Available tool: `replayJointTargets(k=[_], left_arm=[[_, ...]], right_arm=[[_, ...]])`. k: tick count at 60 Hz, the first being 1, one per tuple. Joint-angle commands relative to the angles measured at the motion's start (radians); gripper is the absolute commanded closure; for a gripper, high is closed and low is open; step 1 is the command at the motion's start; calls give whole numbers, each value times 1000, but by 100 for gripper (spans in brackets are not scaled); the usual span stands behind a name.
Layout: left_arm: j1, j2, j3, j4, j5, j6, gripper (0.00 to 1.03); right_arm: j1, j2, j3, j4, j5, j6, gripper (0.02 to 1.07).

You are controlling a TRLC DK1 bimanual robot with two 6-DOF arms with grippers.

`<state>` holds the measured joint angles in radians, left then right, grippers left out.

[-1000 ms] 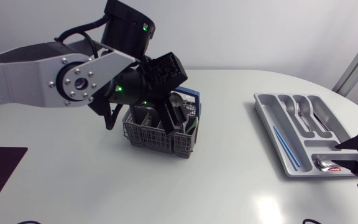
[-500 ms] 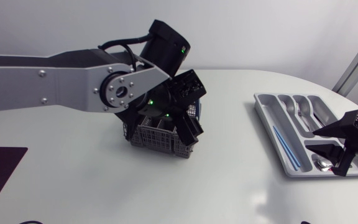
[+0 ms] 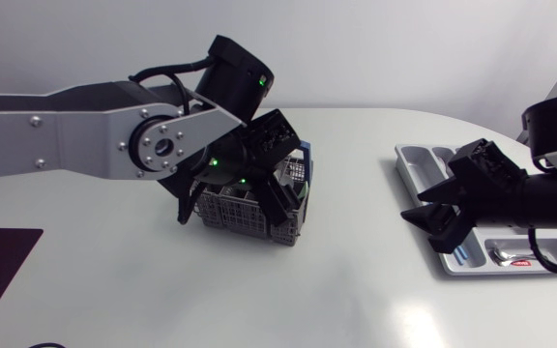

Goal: Sort the cutlery from the basket into the organizer compartments.

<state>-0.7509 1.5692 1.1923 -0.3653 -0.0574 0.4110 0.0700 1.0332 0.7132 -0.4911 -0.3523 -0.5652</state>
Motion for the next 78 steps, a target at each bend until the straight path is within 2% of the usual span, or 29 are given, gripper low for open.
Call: replayJointTargets(k=[1,11,22,28,34,40,60,78], left_arm=[[10,-17,-30,11,16,-46,16],[-11,23,-13,48,18,-120,17],[-10,97,49,51,34,-222,31],[-7,141,86,51,39,-294,43],[-7,163,104,51,39,-324,44],[-10,176,112,77,39,-370,53],[-27,247,156,85,30,-428,61],[-25,273,173,86,-13,-479,70]], right_arm=[[65,-2,-3,14,41,117,43],[85,1,-3,23,47,151,43],[86,-2,-14,23,47,157,43],[83,-9,-24,23,45,149,43],[79,-13,-32,19,44,146,43],[79,-19,-35,16,39,146,43],[96,-38,-44,14,36,162,43],[99,-53,-55,11,21,159,43]])
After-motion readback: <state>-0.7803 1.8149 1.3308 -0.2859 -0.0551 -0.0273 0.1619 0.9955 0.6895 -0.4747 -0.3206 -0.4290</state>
